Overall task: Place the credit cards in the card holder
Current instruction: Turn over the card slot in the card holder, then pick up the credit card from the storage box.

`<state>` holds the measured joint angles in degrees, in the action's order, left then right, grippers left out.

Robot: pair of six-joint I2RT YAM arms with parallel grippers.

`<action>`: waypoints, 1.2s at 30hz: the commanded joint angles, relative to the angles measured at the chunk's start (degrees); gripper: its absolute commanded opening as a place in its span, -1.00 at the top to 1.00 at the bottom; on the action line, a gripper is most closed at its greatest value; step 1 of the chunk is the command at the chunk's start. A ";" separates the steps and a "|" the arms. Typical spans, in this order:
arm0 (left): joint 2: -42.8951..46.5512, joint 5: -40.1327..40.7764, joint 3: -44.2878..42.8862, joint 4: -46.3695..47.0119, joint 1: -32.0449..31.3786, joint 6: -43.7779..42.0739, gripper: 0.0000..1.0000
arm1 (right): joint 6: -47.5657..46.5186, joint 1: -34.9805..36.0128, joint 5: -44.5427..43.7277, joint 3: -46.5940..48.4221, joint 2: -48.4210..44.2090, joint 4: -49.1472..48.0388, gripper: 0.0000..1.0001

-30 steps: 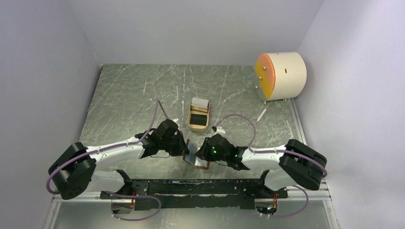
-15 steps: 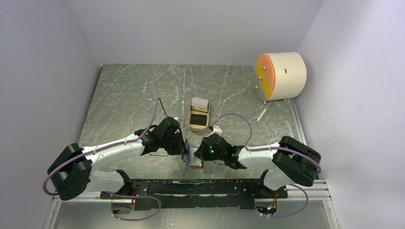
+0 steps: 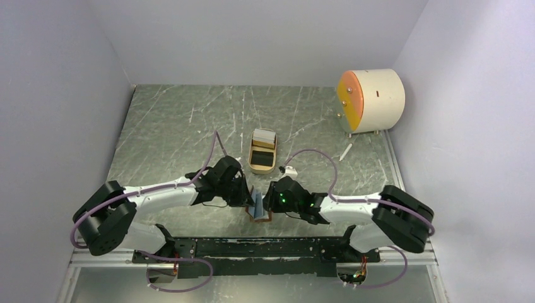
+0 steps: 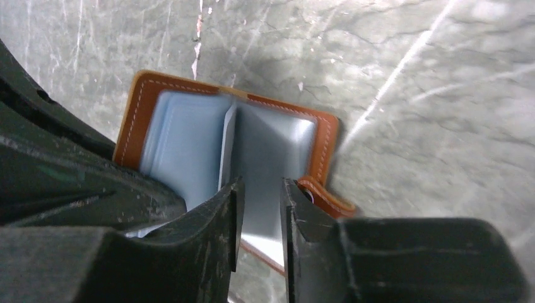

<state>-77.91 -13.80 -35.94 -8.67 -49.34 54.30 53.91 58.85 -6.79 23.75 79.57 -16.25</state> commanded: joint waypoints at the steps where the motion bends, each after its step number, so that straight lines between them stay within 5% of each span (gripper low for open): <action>1: 1.14 3.49 -0.33 -4.74 -0.58 0.92 0.82 | -2.69 -0.53 -4.82 0.22 -7.79 12.11 0.32; 6: 2.94 4.40 -1.13 -7.94 -0.58 1.15 0.82 | -10.22 -2.03 -7.94 3.63 -16.05 18.30 0.15; 12: 4.69 4.57 -0.70 -8.62 -0.52 1.35 0.82 | -25.70 -6.03 -8.59 12.51 -15.21 18.40 0.00; 19: 6.68 3.35 2.15 -6.81 0.27 2.21 0.82 | -44.84 -16.29 -1.22 25.87 -2.26 19.25 -0.11; 29: 11.16 1.84 5.29 -5.89 3.16 2.46 0.82 | -72.22 -18.94 -4.32 44.94 18.39 24.88 -0.29; 36: 12.37 -1.72 8.45 -0.54 4.35 3.48 0.82 | -84.94 -19.08 -1.26 47.90 25.58 22.55 -0.35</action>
<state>-66.57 -12.19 -29.19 -13.04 -45.69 56.84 -19.64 40.12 -10.52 70.59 102.80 6.98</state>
